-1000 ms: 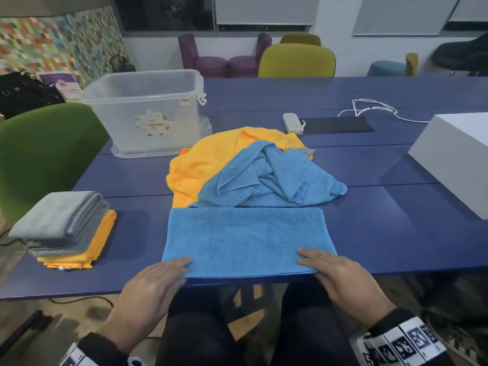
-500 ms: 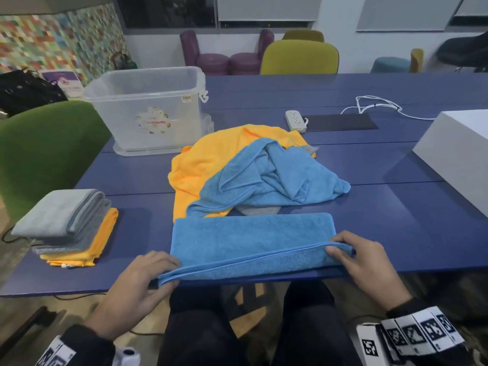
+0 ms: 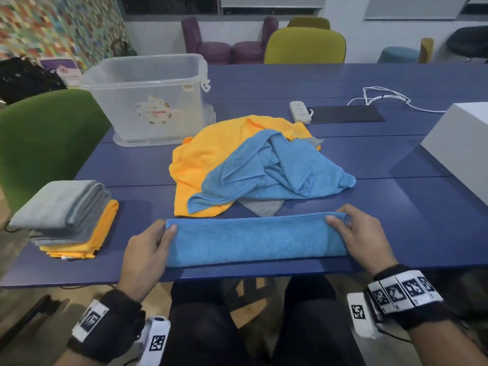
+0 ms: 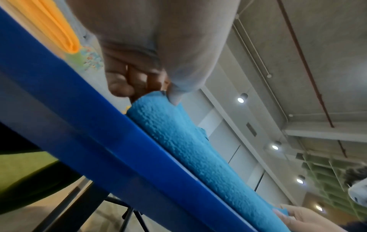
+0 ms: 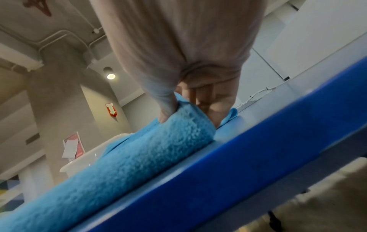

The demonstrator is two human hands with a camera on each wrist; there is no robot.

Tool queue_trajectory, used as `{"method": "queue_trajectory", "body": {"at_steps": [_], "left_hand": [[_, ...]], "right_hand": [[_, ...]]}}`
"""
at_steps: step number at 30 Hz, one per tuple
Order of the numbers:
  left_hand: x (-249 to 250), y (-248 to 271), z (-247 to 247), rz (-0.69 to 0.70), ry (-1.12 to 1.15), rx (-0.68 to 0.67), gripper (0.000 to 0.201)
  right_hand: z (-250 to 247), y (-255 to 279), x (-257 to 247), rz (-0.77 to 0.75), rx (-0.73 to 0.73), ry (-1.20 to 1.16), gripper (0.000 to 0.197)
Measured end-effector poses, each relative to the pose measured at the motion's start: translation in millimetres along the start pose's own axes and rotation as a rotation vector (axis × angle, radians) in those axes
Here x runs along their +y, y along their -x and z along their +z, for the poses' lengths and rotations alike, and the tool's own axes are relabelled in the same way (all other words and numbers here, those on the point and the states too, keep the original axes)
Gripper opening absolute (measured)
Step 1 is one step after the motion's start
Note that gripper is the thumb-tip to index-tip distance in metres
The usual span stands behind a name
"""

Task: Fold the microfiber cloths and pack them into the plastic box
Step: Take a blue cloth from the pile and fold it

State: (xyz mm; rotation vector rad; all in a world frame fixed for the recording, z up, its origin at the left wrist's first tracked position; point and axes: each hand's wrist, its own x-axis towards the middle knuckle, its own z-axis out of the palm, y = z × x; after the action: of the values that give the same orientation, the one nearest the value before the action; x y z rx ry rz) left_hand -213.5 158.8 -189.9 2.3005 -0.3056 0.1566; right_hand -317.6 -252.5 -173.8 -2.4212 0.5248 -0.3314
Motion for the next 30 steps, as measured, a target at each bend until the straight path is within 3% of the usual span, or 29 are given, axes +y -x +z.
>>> {"method": "queue_trajectory", "body": {"at_steps": [6, 11, 18, 26, 28, 30], "left_hand": [[2.5, -3.7, 11.4, -0.149, -0.355, 0.014, 0.036], [12.0, -4.5, 18.5, -0.217, -0.525, 0.003, 0.034], [18.9, 0.3, 22.3, -0.258, -0.56, 0.0, 0.034], [21.4, 1.5, 31.4, -0.301, -0.572, 0.008, 0.026], [22.9, 2.2, 30.3, -0.285, -0.532, 0.027, 0.028], [24.6, 4.3, 26.3, -0.23, -0.541, 0.073, 0.039]], "right_hand": [[12.8, -4.7, 0.2, 0.109, -0.081, 0.169, 0.038], [15.3, -1.5, -9.3, 0.166, -0.107, 0.279, 0.04], [16.5, 1.2, -15.1, 0.198, -0.1, 0.322, 0.046], [17.1, 8.1, -22.4, 0.243, -0.05, 0.288, 0.037], [17.6, 10.7, -27.1, 0.246, -0.013, 0.28, 0.033], [18.3, 14.7, -32.5, 0.152, 0.109, 0.324, 0.032]]}}
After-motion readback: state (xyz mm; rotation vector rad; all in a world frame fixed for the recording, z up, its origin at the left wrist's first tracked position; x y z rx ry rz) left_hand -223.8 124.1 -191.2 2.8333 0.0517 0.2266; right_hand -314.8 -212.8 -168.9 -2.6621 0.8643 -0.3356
